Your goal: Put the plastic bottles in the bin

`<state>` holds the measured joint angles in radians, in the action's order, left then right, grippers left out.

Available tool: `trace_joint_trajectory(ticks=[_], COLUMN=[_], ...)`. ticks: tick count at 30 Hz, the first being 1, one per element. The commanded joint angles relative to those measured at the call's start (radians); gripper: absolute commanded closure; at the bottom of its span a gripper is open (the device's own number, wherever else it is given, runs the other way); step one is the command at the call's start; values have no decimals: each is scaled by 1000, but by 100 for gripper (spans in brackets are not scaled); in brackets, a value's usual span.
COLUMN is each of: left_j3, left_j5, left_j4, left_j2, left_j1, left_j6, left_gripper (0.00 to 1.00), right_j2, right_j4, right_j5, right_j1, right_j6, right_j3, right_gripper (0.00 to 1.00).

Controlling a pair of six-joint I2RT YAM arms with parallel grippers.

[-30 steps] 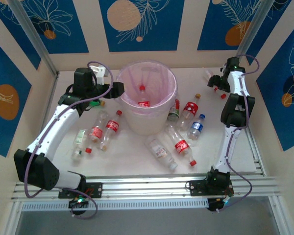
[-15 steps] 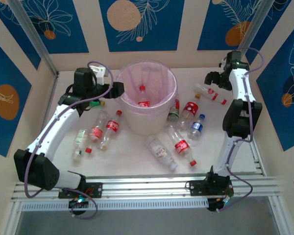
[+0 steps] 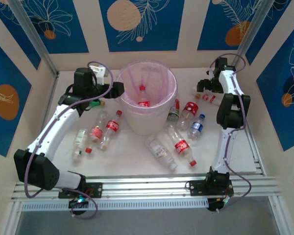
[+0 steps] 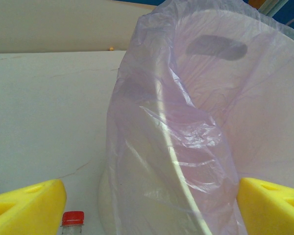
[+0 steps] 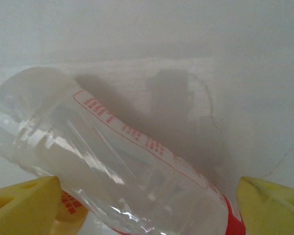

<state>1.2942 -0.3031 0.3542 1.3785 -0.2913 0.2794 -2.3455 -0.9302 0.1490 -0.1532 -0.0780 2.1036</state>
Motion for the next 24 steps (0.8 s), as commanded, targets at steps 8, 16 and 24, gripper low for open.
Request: trace_joint_trajectory(ticks=[8, 16, 24], left_j3=[-27, -27, -27], left_j5=[75, 73, 70], left_j4=[128, 127, 125], left_j2=[25, 26, 18], left_j1=[-3, -1, -2], left_j6=[-71, -69, -65], left_gripper=[11, 11, 11], right_j2=[-22, 35, 59], right_j4=[-53, -59, -18], right_j5=[-19, -34, -16], right_j1=[-16, -37, -49], right_j6=[15, 89, 144], right_j3=[-13, -98, -161], right_gripper=[8, 12, 23])
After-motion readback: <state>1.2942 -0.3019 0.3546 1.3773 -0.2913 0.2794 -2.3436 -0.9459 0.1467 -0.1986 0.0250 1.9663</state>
